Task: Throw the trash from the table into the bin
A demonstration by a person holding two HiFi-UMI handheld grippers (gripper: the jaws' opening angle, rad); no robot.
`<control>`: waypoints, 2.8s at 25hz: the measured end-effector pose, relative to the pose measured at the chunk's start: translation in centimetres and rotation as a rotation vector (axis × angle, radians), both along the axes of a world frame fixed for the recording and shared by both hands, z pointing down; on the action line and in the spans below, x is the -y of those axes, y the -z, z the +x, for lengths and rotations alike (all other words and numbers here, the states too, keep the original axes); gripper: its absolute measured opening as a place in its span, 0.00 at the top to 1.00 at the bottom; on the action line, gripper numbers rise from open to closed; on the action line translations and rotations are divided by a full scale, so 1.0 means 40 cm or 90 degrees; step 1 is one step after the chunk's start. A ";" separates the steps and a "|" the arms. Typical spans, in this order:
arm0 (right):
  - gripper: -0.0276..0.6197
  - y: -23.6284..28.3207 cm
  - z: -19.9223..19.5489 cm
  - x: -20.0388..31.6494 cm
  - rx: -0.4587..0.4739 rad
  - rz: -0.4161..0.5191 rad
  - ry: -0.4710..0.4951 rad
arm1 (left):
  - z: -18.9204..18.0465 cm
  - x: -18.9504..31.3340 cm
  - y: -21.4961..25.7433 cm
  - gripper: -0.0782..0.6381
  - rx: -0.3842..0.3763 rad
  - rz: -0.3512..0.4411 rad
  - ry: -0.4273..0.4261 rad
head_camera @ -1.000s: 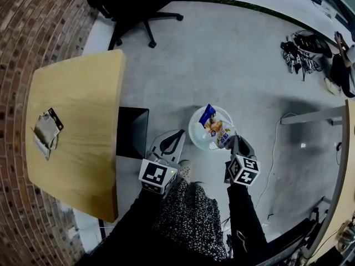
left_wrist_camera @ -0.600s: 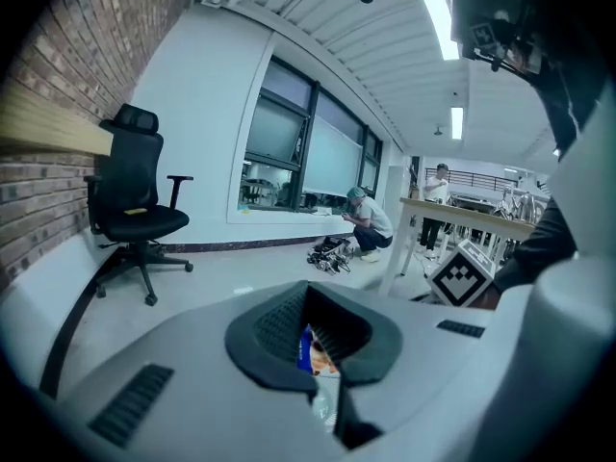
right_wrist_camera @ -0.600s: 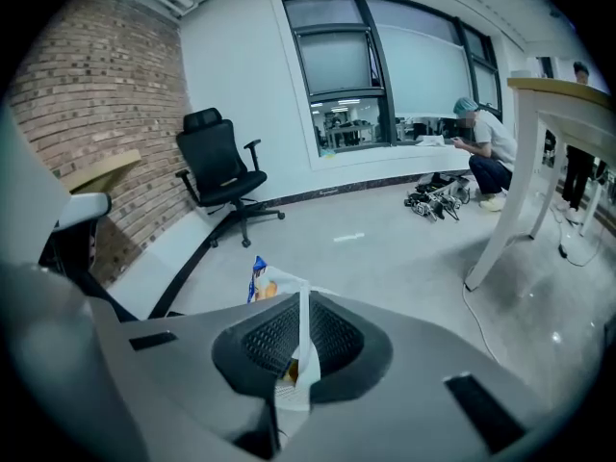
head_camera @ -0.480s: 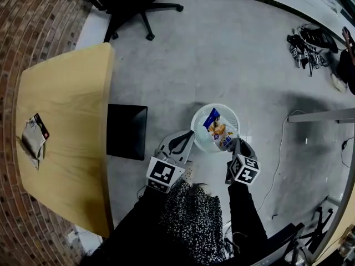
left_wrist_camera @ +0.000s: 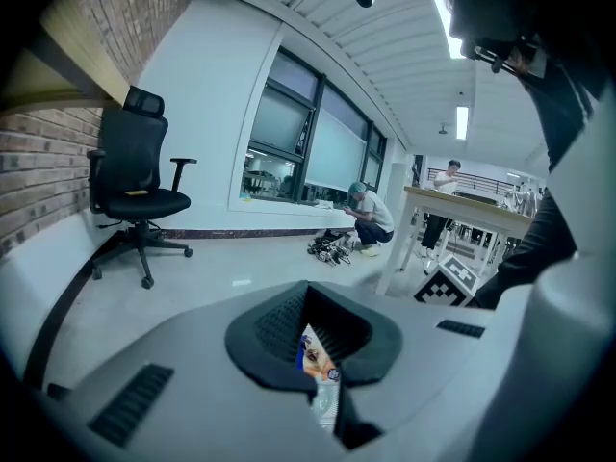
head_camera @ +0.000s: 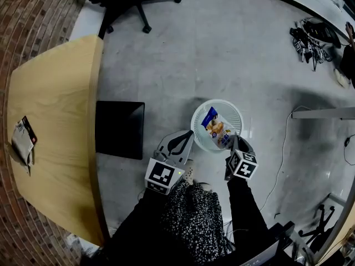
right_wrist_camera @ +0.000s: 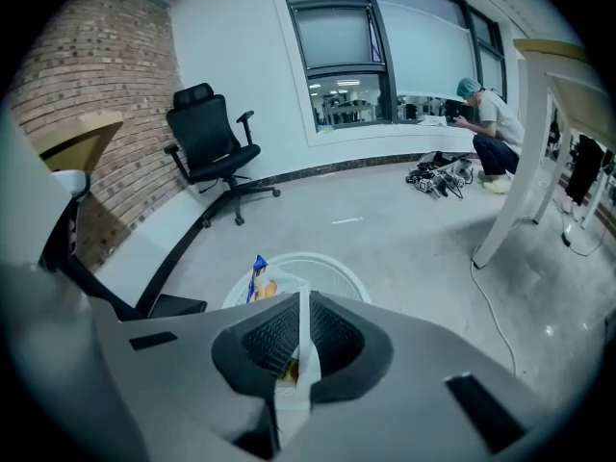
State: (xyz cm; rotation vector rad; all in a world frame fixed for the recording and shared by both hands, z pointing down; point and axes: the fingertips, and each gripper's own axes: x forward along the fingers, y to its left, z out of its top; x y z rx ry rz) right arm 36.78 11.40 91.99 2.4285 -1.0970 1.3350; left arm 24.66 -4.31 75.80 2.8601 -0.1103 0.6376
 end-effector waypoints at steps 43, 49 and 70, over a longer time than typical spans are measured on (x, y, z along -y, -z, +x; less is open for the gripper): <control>0.65 0.454 0.064 0.099 -0.047 0.135 0.074 | -0.004 -0.007 0.342 0.88 -0.061 0.025 0.032; 0.65 0.706 0.076 0.118 -0.104 0.215 0.085 | -0.027 -0.003 0.491 0.88 -0.086 0.041 0.055; 0.94 1.200 -0.037 0.102 -0.235 0.334 0.185 | -0.160 -0.051 0.868 0.88 -0.153 0.126 0.134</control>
